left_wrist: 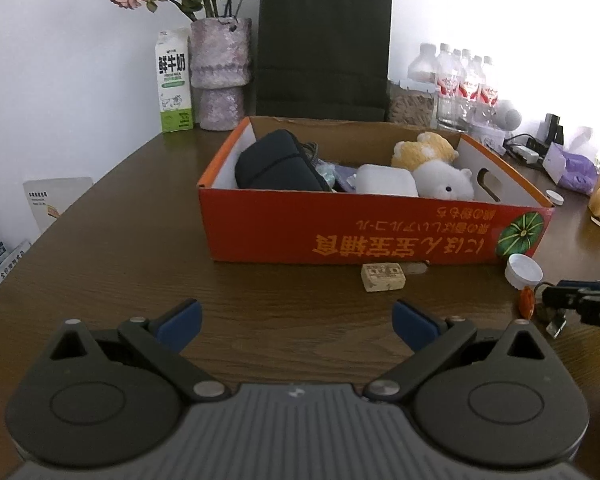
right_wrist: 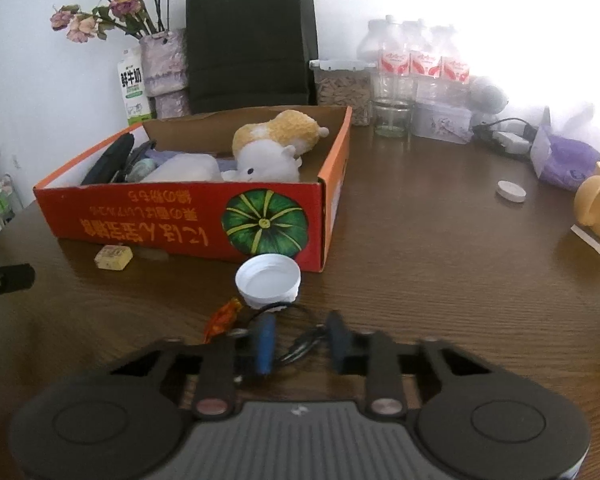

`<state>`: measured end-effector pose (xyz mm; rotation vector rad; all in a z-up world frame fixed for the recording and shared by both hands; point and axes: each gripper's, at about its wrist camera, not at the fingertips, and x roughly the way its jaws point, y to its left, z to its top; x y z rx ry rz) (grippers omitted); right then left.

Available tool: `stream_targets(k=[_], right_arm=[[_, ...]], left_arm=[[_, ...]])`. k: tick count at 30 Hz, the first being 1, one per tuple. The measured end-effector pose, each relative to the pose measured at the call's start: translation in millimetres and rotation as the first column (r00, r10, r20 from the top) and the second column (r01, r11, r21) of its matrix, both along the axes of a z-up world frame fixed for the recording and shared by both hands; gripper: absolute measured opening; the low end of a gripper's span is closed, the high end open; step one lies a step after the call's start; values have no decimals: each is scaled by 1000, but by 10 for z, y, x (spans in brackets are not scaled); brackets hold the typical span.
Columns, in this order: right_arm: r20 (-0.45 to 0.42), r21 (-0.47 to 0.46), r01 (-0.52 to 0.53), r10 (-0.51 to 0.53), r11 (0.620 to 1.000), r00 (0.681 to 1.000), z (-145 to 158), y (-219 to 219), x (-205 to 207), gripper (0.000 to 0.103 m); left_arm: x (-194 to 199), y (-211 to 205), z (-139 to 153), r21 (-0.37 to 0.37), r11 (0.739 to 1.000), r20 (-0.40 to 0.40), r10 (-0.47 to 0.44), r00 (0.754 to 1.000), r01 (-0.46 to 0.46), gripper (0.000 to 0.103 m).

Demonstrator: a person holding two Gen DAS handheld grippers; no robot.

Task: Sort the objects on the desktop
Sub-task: 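Grasp the beige block with the left gripper while right grasps the black cable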

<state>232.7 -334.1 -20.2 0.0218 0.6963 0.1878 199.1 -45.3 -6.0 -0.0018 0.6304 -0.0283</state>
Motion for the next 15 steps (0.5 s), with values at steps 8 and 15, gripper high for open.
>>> stream_targets(k=[8, 15], right_arm=[[22, 32, -17, 16, 999, 1000, -5, -58, 44, 14], [45, 45, 1, -3, 999, 999, 3, -118, 107, 14]], left_arm=[[136, -139, -37, 15, 1000, -17, -9, 1000, 9, 103], [380, -331, -83, 17, 1000, -33, -19, 999, 19, 103]])
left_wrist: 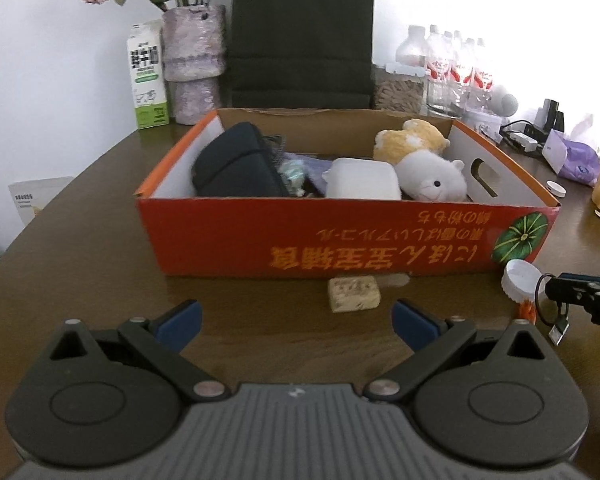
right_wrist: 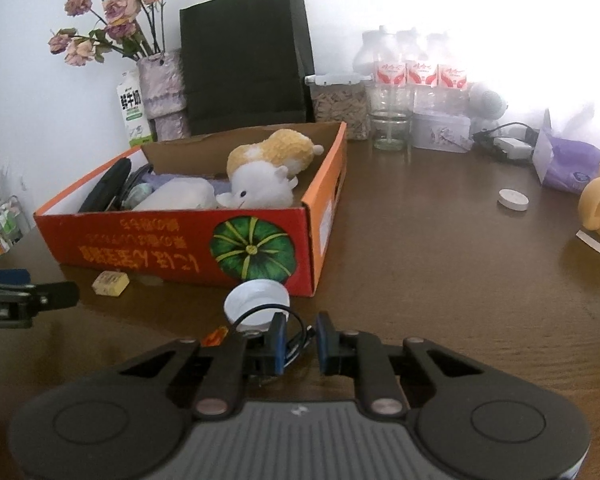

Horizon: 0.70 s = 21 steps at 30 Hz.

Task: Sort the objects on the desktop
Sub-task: 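Grasp the beige block with the left gripper while right grasps the black cable, then carry the block and cable into the box and open both grippers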

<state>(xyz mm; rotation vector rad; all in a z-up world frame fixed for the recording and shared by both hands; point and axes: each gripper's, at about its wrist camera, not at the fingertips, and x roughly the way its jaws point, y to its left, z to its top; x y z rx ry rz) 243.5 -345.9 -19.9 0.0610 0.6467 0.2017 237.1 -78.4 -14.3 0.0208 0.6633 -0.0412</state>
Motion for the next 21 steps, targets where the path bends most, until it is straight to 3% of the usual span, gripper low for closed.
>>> stream_targets(k=[5, 9, 14, 15, 16, 21], right_arm=[[6, 21, 17, -17, 1000, 1000, -13, -62, 46, 14], [2, 40, 23, -23, 999, 1000, -36, -98, 69, 14], [2, 36, 3, -3, 999, 1000, -55, -62, 62, 14], [2, 36, 0, 0, 999, 1000, -57, -59, 63, 14], [2, 36, -2, 2, 999, 1000, -58, -56, 61, 14], [4, 36, -4, 4, 999, 1000, -59, -42, 48, 14]], left_arm=[[186, -149, -60, 7, 1000, -17, -1, 1000, 1, 99], [299, -190, -117, -4, 1000, -51, -4, 999, 4, 72], [347, -210, -141, -18, 1000, -50, -10, 999, 10, 52], [339, -217, -139, -15, 1000, -46, -15, 999, 14, 38], [325, -226, -137, -13, 1000, -40, -24, 999, 23, 31], [290, -215, -123, -25, 999, -42, -34, 999, 33, 31]])
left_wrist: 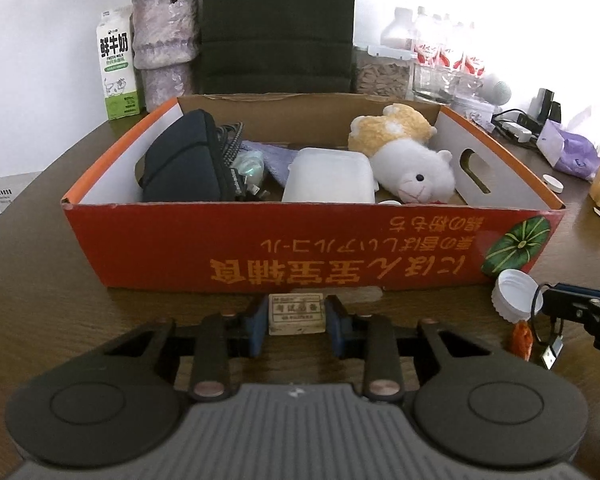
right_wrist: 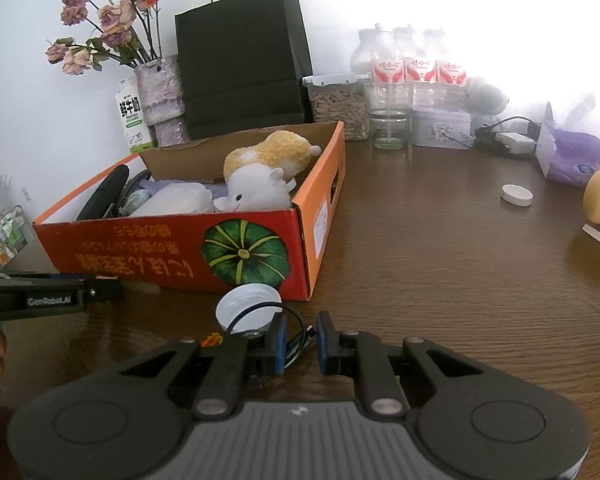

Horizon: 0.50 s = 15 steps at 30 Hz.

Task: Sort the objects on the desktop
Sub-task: 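Carry the block and cable into the box and open both grippers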

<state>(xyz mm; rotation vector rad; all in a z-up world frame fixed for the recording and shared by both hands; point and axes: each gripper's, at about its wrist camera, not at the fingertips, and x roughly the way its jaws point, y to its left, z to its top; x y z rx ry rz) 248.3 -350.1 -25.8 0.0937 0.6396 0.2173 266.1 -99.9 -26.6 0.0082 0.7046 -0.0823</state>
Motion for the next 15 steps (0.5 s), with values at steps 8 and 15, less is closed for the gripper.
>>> stream_targets(k=[8, 15], right_arm=[[23, 14, 13, -13, 1000, 1000, 50, 12, -79, 14], [70, 34, 34, -36, 999, 997, 224, 4, -213, 14]], left_arm=[[-91, 23, 86, -1, 1000, 23, -20, 1000, 20, 31], [-228, 55, 224, -4, 999, 60, -38, 997, 39, 31]])
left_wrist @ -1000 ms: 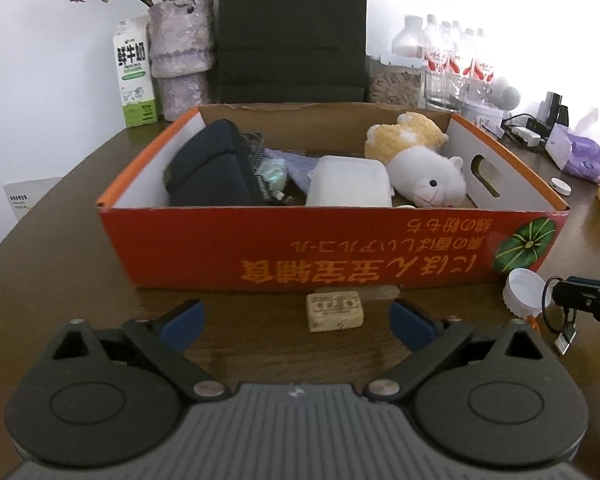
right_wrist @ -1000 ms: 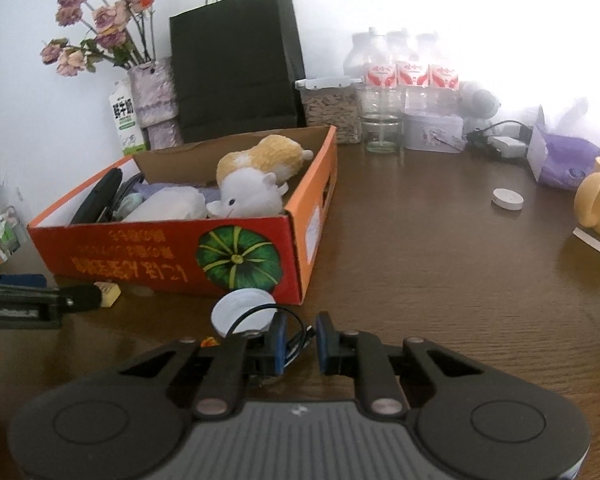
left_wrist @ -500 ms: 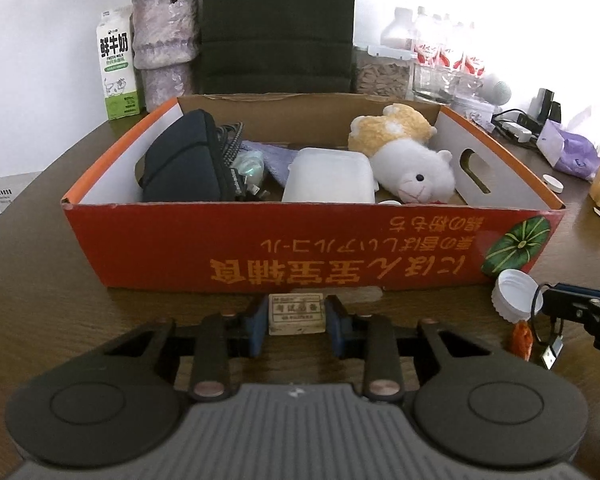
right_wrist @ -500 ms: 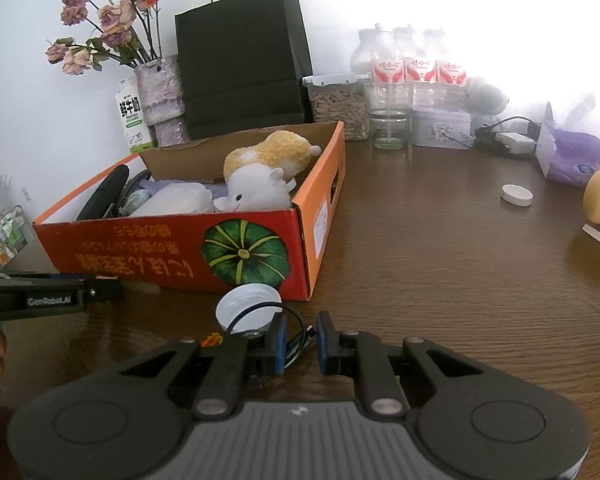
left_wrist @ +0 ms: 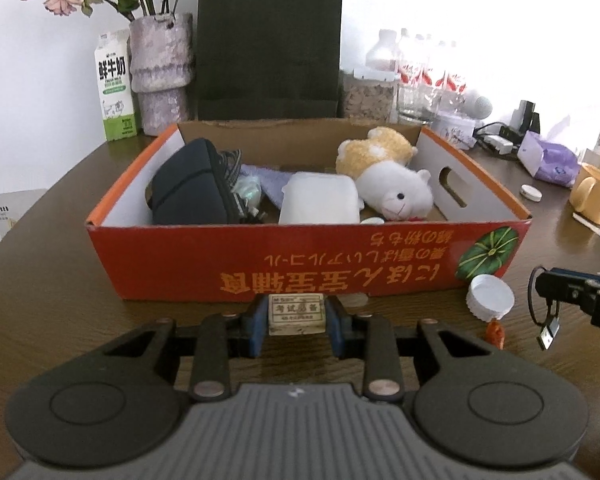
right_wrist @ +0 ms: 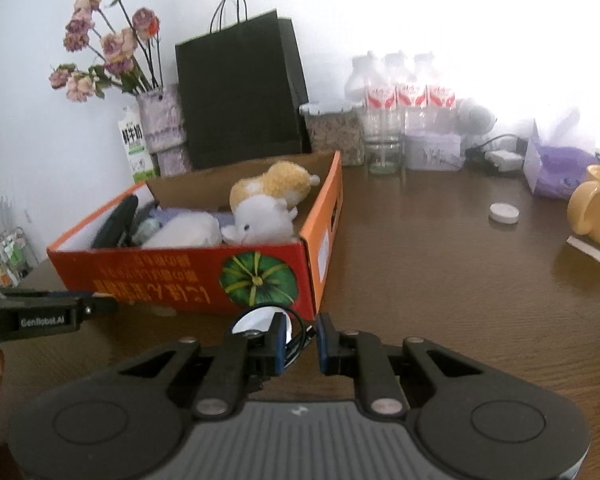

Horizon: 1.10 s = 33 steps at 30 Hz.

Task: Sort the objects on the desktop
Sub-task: 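Carry the block and cable into the box and open both grippers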

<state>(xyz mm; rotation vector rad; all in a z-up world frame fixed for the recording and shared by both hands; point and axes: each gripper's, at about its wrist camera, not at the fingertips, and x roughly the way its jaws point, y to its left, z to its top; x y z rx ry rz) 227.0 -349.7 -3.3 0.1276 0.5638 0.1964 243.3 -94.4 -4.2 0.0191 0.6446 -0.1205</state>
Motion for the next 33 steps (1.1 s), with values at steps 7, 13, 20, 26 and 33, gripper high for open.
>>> stream_targets(k=[7, 13, 20, 26, 33], right_arm=[[79, -11, -21, 21, 1000, 997, 329, 137, -54, 14], [147, -24, -37, 40, 999, 988, 624, 326, 100, 14], [159, -38, -48, 53, 998, 986, 771, 593, 448, 14], [124, -49, -27, 33, 998, 992, 688, 747, 822, 14], [77, -91, -8, 15, 996, 997, 428, 834, 1096, 14]], left_arm=[[-126, 74, 294, -27, 1000, 83, -5, 997, 7, 31], [-58, 109, 589, -55, 998, 168, 3, 986, 6, 31], [163, 81, 791, -80, 997, 241, 2, 971, 18, 31], [467, 42, 716, -58, 998, 253, 12, 967, 3, 31], [848, 110, 424, -33, 999, 198, 23, 980, -17, 31]])
